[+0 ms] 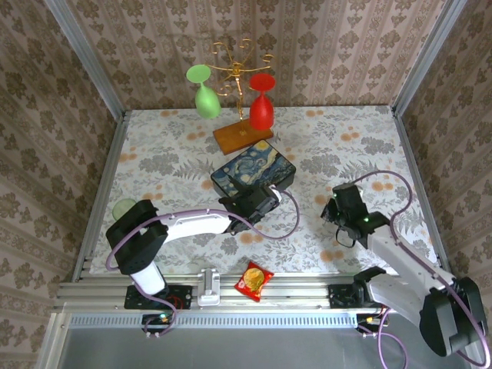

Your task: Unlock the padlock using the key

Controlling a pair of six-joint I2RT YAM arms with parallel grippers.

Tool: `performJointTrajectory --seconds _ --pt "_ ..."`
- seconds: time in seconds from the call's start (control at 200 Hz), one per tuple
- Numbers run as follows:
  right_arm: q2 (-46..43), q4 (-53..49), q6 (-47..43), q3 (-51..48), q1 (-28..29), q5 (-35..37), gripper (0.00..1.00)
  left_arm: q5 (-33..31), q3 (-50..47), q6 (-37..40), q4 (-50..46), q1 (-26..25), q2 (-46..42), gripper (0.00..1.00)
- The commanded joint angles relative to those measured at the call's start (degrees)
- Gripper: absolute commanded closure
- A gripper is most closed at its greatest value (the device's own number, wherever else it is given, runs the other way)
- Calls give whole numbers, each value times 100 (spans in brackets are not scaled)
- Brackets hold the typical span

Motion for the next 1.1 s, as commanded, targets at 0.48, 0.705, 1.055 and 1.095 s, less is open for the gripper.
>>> performJointTrajectory --seconds 0.48,0.705,1.055,1.095 --pt "1818 -203 -591 828 303 -25 100 -561 -237 -781 -1550 -17 -676 23" --pt "2039 -155 -715 880 314 -31 100 -217 122 -1675 -2684 234 -433 13" --pt "2137 376 -777 859 302 -283 100 -396 98 -2158 -2298 1020 -508 0" --pt "2128 418 -776 830 304 -305 100 -279 65 -2170 -2173 1197 -617 0"
